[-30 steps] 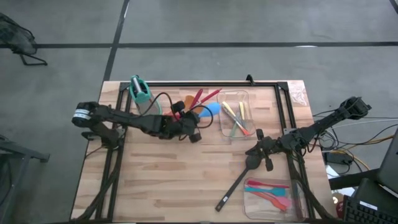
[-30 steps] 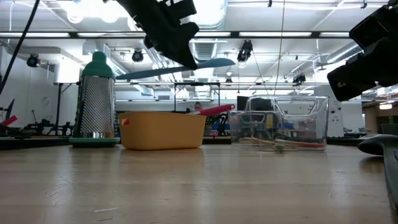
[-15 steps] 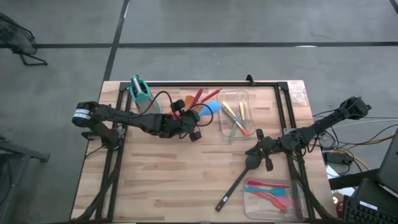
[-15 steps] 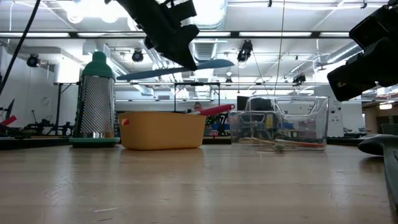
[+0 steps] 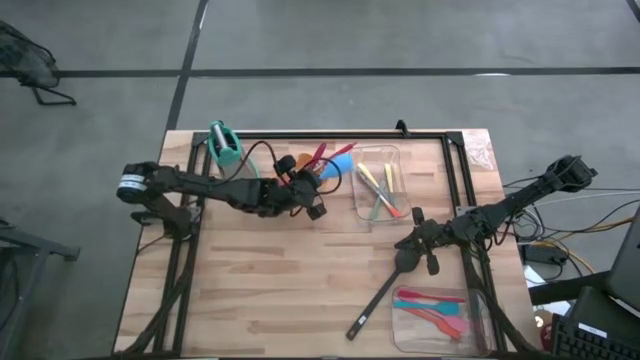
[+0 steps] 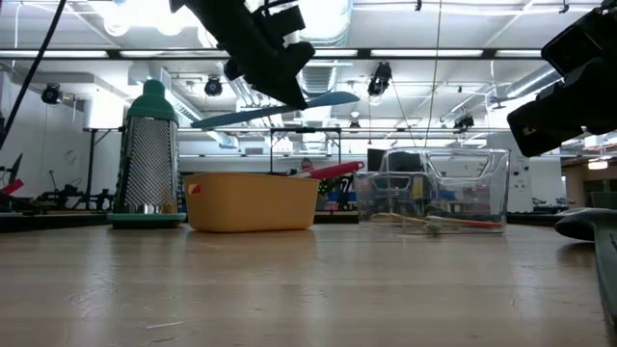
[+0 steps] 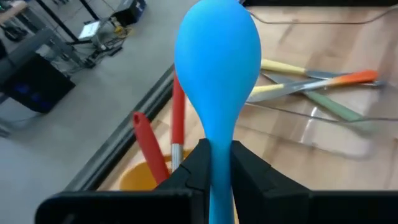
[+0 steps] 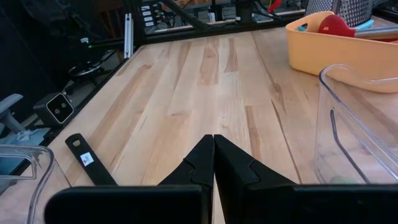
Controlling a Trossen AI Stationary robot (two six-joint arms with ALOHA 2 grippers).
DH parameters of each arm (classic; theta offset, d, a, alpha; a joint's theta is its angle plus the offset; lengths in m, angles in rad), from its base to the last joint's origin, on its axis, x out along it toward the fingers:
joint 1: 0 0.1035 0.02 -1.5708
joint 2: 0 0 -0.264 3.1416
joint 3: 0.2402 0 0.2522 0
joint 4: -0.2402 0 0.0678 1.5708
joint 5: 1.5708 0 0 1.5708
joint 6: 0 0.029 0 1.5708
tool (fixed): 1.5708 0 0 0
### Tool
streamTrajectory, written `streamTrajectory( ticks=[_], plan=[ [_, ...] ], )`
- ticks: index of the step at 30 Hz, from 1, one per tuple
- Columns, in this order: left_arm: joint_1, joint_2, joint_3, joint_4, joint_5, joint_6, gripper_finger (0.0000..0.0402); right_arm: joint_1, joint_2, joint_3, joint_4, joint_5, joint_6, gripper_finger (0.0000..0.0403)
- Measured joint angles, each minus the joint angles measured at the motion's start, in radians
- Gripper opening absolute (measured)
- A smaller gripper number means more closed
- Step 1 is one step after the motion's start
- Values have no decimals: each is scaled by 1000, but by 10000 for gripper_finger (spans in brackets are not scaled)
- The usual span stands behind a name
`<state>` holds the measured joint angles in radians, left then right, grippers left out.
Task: Pick & Place Kitchen Items
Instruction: Put the sky blue serving spoon into the orange bin
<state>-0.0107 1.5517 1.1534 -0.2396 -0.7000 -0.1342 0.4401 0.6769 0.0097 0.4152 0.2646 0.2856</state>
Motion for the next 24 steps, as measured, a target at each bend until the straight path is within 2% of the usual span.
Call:
streamTrajectory(
  ticks=[3,6,14,19,24],
  plan=[
    [20,0,-21,23,-12,59,39,0,0,0,0,0,2,8],
    [47,1,-62,62,-49,24,39,0,0,0,-1,0,3,8],
    [102,2,-226,346,-53,46,39,0,0,0,-12,0,3,8],
    [110,2,-265,396,-53,74,39,0,0,0,-16,0,3,8],
    [114,2,-287,398,-20,39,39,0,0,0,-16,0,3,8]
  ],
)
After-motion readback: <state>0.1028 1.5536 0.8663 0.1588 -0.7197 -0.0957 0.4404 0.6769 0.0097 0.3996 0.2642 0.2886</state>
